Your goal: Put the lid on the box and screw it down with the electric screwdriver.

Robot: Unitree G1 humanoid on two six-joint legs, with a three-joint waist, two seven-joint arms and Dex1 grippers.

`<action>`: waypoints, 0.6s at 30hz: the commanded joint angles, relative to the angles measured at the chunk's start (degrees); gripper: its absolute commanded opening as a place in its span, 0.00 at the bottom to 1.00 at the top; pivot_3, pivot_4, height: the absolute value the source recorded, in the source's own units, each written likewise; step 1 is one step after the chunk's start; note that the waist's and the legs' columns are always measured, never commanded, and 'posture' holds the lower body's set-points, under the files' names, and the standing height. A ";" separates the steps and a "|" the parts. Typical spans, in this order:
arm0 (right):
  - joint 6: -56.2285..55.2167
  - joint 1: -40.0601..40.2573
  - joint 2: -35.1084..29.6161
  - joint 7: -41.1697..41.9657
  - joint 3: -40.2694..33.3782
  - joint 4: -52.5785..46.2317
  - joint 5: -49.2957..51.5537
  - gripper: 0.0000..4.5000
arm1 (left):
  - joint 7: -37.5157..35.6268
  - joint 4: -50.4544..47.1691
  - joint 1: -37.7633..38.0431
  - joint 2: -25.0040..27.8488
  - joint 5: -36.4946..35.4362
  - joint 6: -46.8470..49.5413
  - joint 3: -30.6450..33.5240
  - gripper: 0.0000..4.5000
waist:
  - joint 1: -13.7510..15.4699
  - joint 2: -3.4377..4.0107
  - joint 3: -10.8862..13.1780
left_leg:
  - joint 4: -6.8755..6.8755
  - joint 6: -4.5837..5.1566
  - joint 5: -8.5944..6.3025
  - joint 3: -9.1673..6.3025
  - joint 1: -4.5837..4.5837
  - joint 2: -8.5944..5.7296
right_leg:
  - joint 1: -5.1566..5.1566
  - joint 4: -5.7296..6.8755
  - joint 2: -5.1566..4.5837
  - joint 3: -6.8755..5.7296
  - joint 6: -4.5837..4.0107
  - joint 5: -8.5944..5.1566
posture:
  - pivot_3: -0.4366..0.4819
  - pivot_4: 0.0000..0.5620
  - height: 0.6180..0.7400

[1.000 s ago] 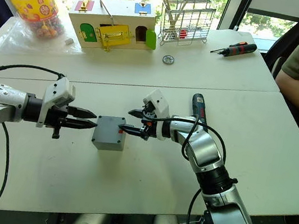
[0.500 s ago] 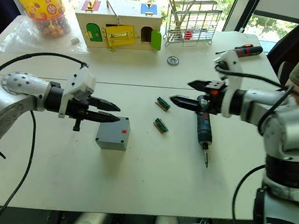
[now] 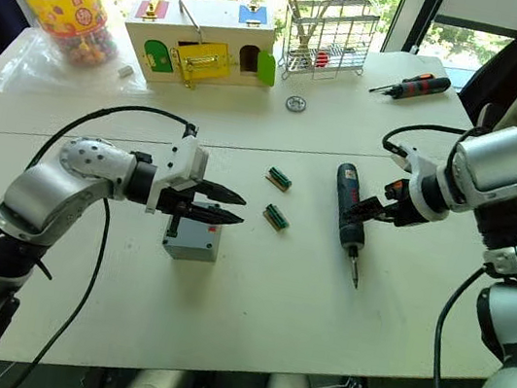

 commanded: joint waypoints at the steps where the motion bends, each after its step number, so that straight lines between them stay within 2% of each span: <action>1: -2.72 -2.12 1.97 1.17 4.61 3.42 -3.14 1.00 | 1.98 -3.68 1.60 0.30 0.64 0.08 1.04 0.30 | 0.29 0.00 0.00 | 0.03 0.00 0.00 -0.01 0.00 -0.02 | 0.01 0.00 -0.01 0.00 0.00 0.00 | 0.48 0.27 1.00; 5: -8.18 -1.19 2.75 3.62 12.69 4.90 -8.34 1.00 | 4.34 -5.79 3.47 0.33 0.56 1.28 1.63 0.30 | 0.28 -0.03 -0.02 | 0.15 -0.01 0.00 -0.06 -0.05 -0.07 | 0.03 0.02 -0.04 -0.03 0.00 0.00 | 0.48 0.27 1.00; 9: -10.13 -0.57 4.15 5.94 16.49 5.79 -11.24 1.00 | 5.98 -6.68 5.15 0.57 0.63 1.66 2.30 0.30 | 0.28 -0.31 -0.19 | 0.24 0.00 0.00 -0.13 0.06 -0.07 | 0.23 0.01 -0.01 -0.10 0.01 0.01 | 0.48 0.27 1.00; 12: -13.57 0.85 4.46 7.12 18.69 5.96 -14.34 0.85 | 6.87 -6.84 5.92 0.45 0.94 1.45 2.17 0.30 | 0.33 -0.63 -0.40 | 0.25 -0.01 0.00 -0.23 0.11 -0.06 | 0.31 0.00 0.00 -0.14 0.01 0.01 | 0.48 0.27 1.00; 18: -17.67 5.97 1.11 10.41 19.17 3.39 -18.57 0.39 | 7.72 -6.56 6.14 0.57 0.92 1.27 2.34 0.30 | 0.61 -1.06 -0.71 | 0.26 -0.02 -0.01 -0.37 0.13 -0.08 | 0.31 -0.10 0.00 -0.25 0.01 0.01 | 0.48 0.27 1.00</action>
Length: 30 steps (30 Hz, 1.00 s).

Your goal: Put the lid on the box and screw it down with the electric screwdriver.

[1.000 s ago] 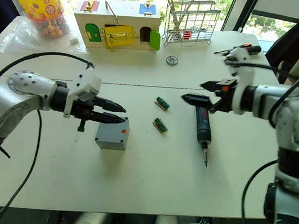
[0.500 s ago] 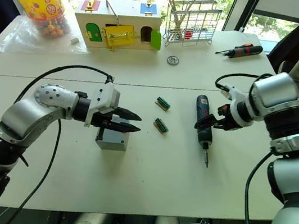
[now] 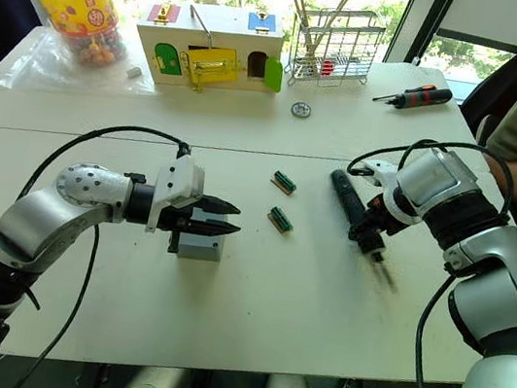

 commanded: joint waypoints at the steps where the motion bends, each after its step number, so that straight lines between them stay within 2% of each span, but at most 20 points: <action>1: 0.25 6.36 -3.23 1.78 2.04 -1.82 -1.80 0.39 | 0.34 -1.24 -0.20 0.77 0.19 -0.62 2.14 0.30 | 0.33 -0.04 -0.04 | 0.00 0.00 0.00 -0.02 0.00 -0.01 | 0.01 -0.02 0.00 -0.01 0.00 0.00 | 0.48 0.27 1.00; 4: 0.02 9.36 -6.04 2.71 -0.03 -4.53 -2.19 0.39 | 0.02 -0.46 -0.02 1.45 0.26 -0.85 2.67 0.30 | 1.67 -0.04 -0.04 | -0.01 0.01 -0.01 -0.14 0.00 -0.06 | 0.00 -0.06 -0.01 -0.02 0.00 0.00 | 0.48 0.27 1.00; 6: -0.84 8.90 -5.59 1.53 -3.57 -2.96 -2.67 0.39 | -0.49 0.32 -0.14 1.90 0.34 -1.15 2.90 0.30 | 2.55 -0.04 -0.04 | 0.00 0.01 -0.01 -0.25 0.00 -0.10 | 0.04 -0.10 0.00 -0.02 0.00 0.00 | 0.48 0.27 1.00; 10: -7.10 1.14 -1.81 -4.32 -14.87 3.79 -3.95 0.39 | -2.28 2.86 -1.13 3.29 -0.24 -1.46 4.13 0.30 | 2.36 0.00 -0.01 | 0.11 0.00 -0.01 -0.19 0.06 -0.14 | 0.41 -0.11 0.02 0.01 -0.07 0.04 | 0.48 0.27 1.00; 12: -8.01 -2.73 -0.65 -6.26 -20.33 4.29 -3.01 0.39 | -3.61 4.38 -1.30 4.47 -0.57 -1.74 5.14 0.30 | 1.76 0.39 0.24 | 0.13 -0.01 0.00 -0.15 0.05 -0.15 | 0.37 -0.09 0.02 0.06 -0.13 0.09 | 0.48 0.27 1.00; 14: -5.61 -4.64 0.24 -8.06 -27.90 0.83 0.52 0.39 | -5.17 5.97 -1.49 5.76 -1.43 -1.50 6.59 0.30 | 0.96 0.88 0.54 | 0.07 -0.03 0.04 0.01 -0.17 -0.22 | -0.04 0.05 -0.01 0.26 -0.04 0.15 | 0.48 0.27 1.00; 15: -5.29 -3.97 1.19 -9.38 -33.08 -2.34 3.09 0.39 | -5.83 6.69 -1.68 6.40 -1.59 -1.32 7.06 0.30 | 0.82 0.89 0.54 | -0.12 -0.05 0.06 0.08 -0.28 -0.19 | -0.34 0.10 -0.06 0.29 -0.01 0.15 | 0.48 0.27 1.00; 17: -7.60 0.74 7.20 -14.67 -49.35 -13.16 11.15 0.39 | -6.55 9.00 -2.55 6.76 -3.03 -0.31 8.91 0.30 | 0.43 0.83 0.53 | -0.30 -0.13 0.09 0.04 -0.36 0.07 | -0.54 0.10 0.04 0.10 0.00 0.14 | 0.48 0.27 1.00; 20: -9.89 7.65 16.51 -20.84 -63.75 -28.19 19.44 0.39 | -8.17 11.01 -3.12 7.83 -3.80 0.12 10.36 0.30 | -1.29 0.82 0.52 | -0.40 -0.17 0.11 -0.03 -0.47 0.20 | -0.80 0.16 0.08 -0.08 -0.03 0.13 | 0.48 0.27 1.00; 24: -13.79 18.53 29.83 -31.71 -66.26 -45.41 23.05 0.39 | -10.07 8.54 -2.23 10.47 -5.95 3.64 10.77 0.30 | -2.13 0.86 0.54 | -0.34 -0.16 0.11 -0.06 -0.64 0.04 | -0.80 0.25 -0.06 -0.12 -0.03 0.15 | 0.48 0.27 1.00; 26: -16.14 21.63 35.08 -34.47 -66.28 -49.06 25.33 0.39 | -10.26 7.01 -1.44 11.57 -6.25 5.09 10.61 0.30 | -2.12 0.88 0.56 | -0.12 -0.12 0.11 -0.02 -0.66 -0.11 | -0.69 0.22 -0.16 -0.06 -0.01 0.16 | 0.48 0.27 1.00; 30: -23.10 27.82 40.64 -36.41 -60.81 -52.25 24.15 0.39 | -9.80 3.88 1.39 13.85 -6.77 7.31 11.18 0.30 | -1.90 0.97 0.61 | 0.08 -0.11 0.19 -0.01 -0.60 -0.15 | -0.62 0.39 -0.13 0.01 0.03 0.18 | 0.48 0.27 1.00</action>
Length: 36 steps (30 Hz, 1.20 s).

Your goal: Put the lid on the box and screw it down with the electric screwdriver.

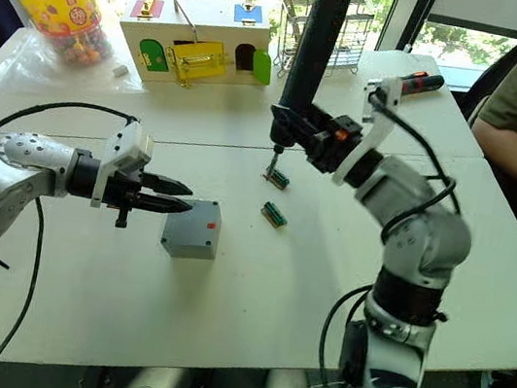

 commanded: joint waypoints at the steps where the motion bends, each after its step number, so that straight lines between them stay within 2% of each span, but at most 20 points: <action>1: -7.84 1.66 3.20 -1.85 3.08 -5.58 0.86 0.39 | 0.44 -3.50 1.57 1.80 -1.43 1.84 2.47 0.30 | 0.02 0.01 0.00 | -0.05 0.00 0.00 -0.03 0.04 0.02 | 0.00 0.02 0.03 0.00 0.00 0.00 | 0.48 0.27 1.00; 3: -10.24 3.08 5.00 -2.52 5.71 -5.80 0.63 0.39 | 1.22 -4.91 2.67 2.26 -1.57 2.62 2.66 0.30 | -0.07 0.00 -0.01 | -0.18 -0.01 0.00 -0.05 0.07 0.03 | -0.06 0.09 0.10 0.01 0.00 0.00 | 0.48 0.27 1.00; 6: -12.97 4.28 7.00 -3.60 9.00 -5.30 0.31 0.39 | 1.56 -4.60 4.76 3.35 1.84 -0.21 1.48 0.30 | -0.45 0.01 -0.01 | -0.33 -0.01 0.00 -0.04 0.07 0.04 | -0.17 0.09 0.09 0.04 0.00 0.00 | 0.48 0.27 1.00; 9: -15.24 6.12 7.98 -3.45 12.94 -4.78 -0.53 0.39 | 4.10 -3.29 4.80 1.29 2.87 -0.90 1.40 0.30 | -0.43 0.02 -0.01 | -0.37 -0.02 0.01 -0.02 0.07 0.07 | -0.22 0.09 0.11 0.04 0.00 0.00 | 0.48 0.27 1.00; 15: -19.17 8.50 7.96 -3.42 17.49 -3.38 -2.22 0.39 | 4.61 -3.06 6.47 0.39 4.91 -2.46 -0.23 0.30 | -0.19 0.01 -0.01 | -0.32 -0.06 0.03 -0.02 0.07 0.07 | -0.19 0.11 0.17 0.04 0.00 0.00 | 0.48 0.27 1.00; 26: -24.27 9.89 6.15 -3.44 19.82 -0.22 -5.26 0.39 | 4.05 -2.80 5.66 -0.36 5.25 -2.72 -0.96 0.30 | -0.20 0.01 -0.01 | -0.31 -0.06 0.03 -0.03 0.09 0.07 | -0.17 0.11 0.18 0.04 0.00 0.00 | 0.48 0.27 1.00; 36: -24.42 11.80 5.99 -3.67 21.77 -1.13 -5.39 0.39 | 3.51 -1.96 4.67 -0.35 5.74 -3.32 -2.12 0.30 | -0.22 0.01 -0.02 | -0.31 -0.06 0.03 -0.02 0.10 0.07 | -0.16 0.11 0.19 0.04 0.00 0.00 | 0.48 0.27 1.00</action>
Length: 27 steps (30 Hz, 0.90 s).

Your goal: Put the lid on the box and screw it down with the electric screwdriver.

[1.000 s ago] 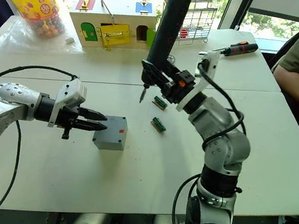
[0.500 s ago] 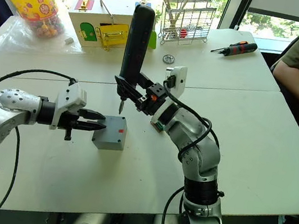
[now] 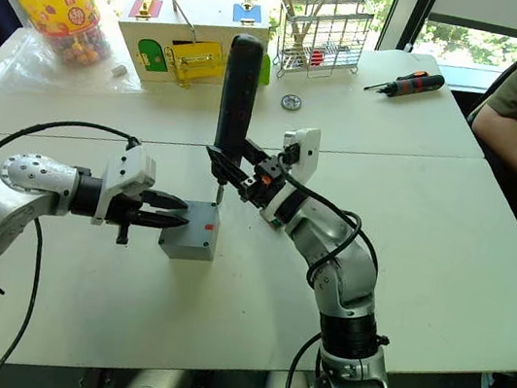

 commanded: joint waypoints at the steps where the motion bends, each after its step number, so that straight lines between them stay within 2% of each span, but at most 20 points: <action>1: -2.02 -0.73 0.70 0.21 0.60 -3.85 0.91 0.39 | -0.60 0.30 -0.28 0.45 1.14 -0.30 -1.14 0.30 | -0.01 0.00 0.00 | 0.00 0.00 0.00 0.00 0.00 0.00 | 0.00 0.00 0.00 0.00 0.00 0.00 | 0.48 0.27 1.00; 15: -1.42 -3.97 1.20 -1.25 -2.12 -4.57 3.47 0.39 | -1.34 1.57 -0.62 -0.11 2.31 -1.62 -2.08 0.30 | 0.02 0.00 0.00 | 0.00 0.00 0.00 -0.01 0.03 0.01 | 0.03 0.00 0.01 -0.01 0.00 0.00 | 0.48 0.27 1.00; 27: -2.05 -1.06 0.99 -1.24 0.68 -4.79 2.66 0.39 | -1.91 2.37 -1.02 0.01 2.78 -2.45 -2.44 0.30 | 0.02 0.00 0.00 | -0.01 0.00 0.00 -0.01 0.17 0.00 | 0.16 0.00 0.01 0.00 0.00 0.00 | 0.48 0.27 1.00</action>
